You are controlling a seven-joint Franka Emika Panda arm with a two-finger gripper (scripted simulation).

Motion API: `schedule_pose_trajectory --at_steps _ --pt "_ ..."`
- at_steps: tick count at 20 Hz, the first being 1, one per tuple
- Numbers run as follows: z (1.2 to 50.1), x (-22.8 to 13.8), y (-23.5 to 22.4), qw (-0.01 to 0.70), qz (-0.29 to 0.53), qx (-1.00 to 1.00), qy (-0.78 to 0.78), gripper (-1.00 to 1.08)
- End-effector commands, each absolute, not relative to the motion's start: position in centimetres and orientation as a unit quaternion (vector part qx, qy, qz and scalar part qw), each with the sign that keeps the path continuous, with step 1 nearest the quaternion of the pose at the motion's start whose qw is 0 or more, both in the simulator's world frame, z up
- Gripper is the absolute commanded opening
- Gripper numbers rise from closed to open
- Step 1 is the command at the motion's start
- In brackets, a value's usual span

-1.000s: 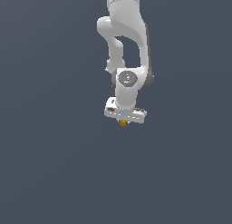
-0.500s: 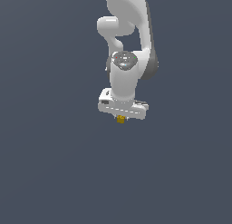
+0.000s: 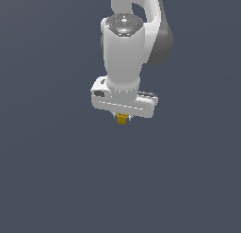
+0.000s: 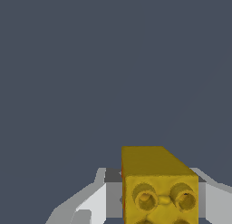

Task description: Pick up the object and move it to a goal position.

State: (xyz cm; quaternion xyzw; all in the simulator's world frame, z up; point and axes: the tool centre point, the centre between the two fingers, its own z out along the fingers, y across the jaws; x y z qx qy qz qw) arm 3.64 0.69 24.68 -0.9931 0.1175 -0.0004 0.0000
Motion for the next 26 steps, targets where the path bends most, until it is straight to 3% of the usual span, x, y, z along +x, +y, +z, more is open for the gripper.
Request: schedule_pose_trajectory --at_steps 1,14,26 --pt "26.9 4.5 0.3 0.000 0.000 -0.993 0.117 -1.00" --pt "35.0 8.1 -1.2 0.000 0.000 -0.993 0.117 -1.00" --pt "37.9 9.6 -1.8 0.000 0.000 -0.993 0.117 -1.00"
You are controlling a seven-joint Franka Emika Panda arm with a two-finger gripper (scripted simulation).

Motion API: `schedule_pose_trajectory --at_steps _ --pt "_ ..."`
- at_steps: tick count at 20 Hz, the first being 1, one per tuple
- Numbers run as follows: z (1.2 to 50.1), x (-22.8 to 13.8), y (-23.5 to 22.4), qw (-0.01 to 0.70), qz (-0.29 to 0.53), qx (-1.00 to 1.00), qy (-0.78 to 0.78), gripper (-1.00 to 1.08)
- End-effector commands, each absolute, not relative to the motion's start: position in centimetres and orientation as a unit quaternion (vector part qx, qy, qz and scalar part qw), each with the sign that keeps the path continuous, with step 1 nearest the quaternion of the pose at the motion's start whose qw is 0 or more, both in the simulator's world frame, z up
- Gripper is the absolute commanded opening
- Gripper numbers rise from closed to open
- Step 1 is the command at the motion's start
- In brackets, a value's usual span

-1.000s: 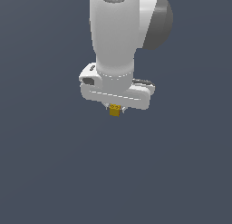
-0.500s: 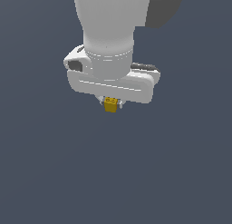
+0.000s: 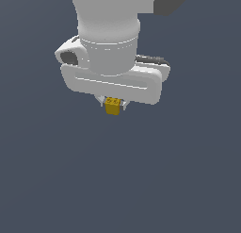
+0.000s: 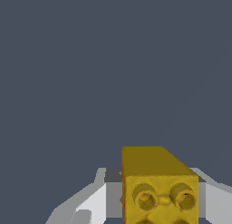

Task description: Pick up the object and move it to a goal position.

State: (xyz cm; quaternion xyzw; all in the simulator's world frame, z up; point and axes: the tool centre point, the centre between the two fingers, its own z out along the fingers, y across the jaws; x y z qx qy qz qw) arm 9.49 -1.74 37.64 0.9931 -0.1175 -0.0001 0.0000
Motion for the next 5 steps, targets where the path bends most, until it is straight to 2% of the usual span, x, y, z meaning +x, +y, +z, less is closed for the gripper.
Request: schedule_pose_trajectory --at_steps 1,5 --pt "37.95 9.64 -1.78 0.000 0.000 0.993 -0.117 -1.00" --pt "38.10 9.72 -1.81 0.000 0.000 0.993 -0.117 -1.00"
